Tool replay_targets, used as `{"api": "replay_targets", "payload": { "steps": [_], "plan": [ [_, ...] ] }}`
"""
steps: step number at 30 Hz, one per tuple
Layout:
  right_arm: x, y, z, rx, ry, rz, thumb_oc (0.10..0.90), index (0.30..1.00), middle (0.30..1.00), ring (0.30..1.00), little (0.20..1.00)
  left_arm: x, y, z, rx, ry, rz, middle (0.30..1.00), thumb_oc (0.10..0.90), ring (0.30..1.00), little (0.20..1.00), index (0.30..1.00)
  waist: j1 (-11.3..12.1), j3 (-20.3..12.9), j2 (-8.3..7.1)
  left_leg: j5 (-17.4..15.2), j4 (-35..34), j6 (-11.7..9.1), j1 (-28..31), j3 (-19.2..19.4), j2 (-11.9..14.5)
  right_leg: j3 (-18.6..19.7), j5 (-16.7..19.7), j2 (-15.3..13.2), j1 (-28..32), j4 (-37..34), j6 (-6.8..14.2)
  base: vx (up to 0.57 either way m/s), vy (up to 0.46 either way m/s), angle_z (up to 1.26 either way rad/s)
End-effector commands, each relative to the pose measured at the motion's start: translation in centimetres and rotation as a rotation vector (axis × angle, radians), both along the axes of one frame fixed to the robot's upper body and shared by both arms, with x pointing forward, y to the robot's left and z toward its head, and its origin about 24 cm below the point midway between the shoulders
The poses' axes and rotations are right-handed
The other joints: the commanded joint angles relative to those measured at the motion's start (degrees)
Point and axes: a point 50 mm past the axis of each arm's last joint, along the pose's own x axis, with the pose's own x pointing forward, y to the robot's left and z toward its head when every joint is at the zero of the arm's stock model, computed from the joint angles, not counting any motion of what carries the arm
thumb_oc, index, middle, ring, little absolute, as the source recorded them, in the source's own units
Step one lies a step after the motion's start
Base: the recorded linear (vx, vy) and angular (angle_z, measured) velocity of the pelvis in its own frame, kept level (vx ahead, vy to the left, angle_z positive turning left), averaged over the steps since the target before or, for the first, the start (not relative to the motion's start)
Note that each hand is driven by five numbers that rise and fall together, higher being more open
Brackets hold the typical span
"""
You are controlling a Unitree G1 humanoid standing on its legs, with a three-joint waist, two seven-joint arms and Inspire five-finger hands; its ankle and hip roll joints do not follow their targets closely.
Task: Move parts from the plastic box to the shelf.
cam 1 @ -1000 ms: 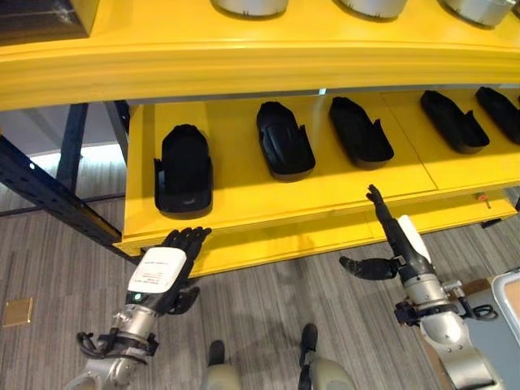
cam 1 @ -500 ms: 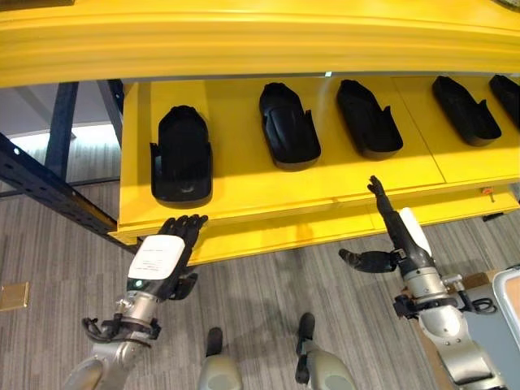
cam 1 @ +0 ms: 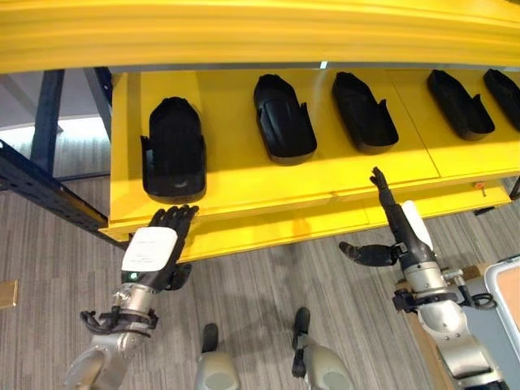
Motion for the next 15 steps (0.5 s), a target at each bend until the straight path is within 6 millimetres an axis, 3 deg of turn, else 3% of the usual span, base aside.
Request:
{"api": "replay_targets", "payload": {
  "steps": [1, 15],
  "plan": [
    [0.2, 1.2, 5.5, 0.014, -0.287, 0.064, 0.9, 1.0, 1.0, 1.0, 1.0, 0.8, 0.6, 3.4, 0.106, -0.175, -0.037, 1.0, 0.9, 1.0, 1.0, 1.0, 0.0, -3.7, -1.45, 1.5, 3.0, 2.9, -6.1, -1.9, -1.2, 1.2, -6.3, -5.8, 0.1, 8.3, 4.5, 0.0, 0.0, 0.0],
    [0.5, 1.6, 5.9, 0.015, -0.303, 0.081, 0.9, 1.0, 1.0, 1.0, 1.0, 2.0, 1.2, 3.1, 0.179, -0.15, -0.018, 1.0, 0.9, 1.0, 1.0, 1.0, -0.6, -2.3, -2.06, 1.4, 4.0, 2.8, -6.9, -1.5, -1.0, 2.1, -6.2, -5.6, -1.2, 9.0, 4.4, 0.0, 0.005, -0.03]
  ]
}}
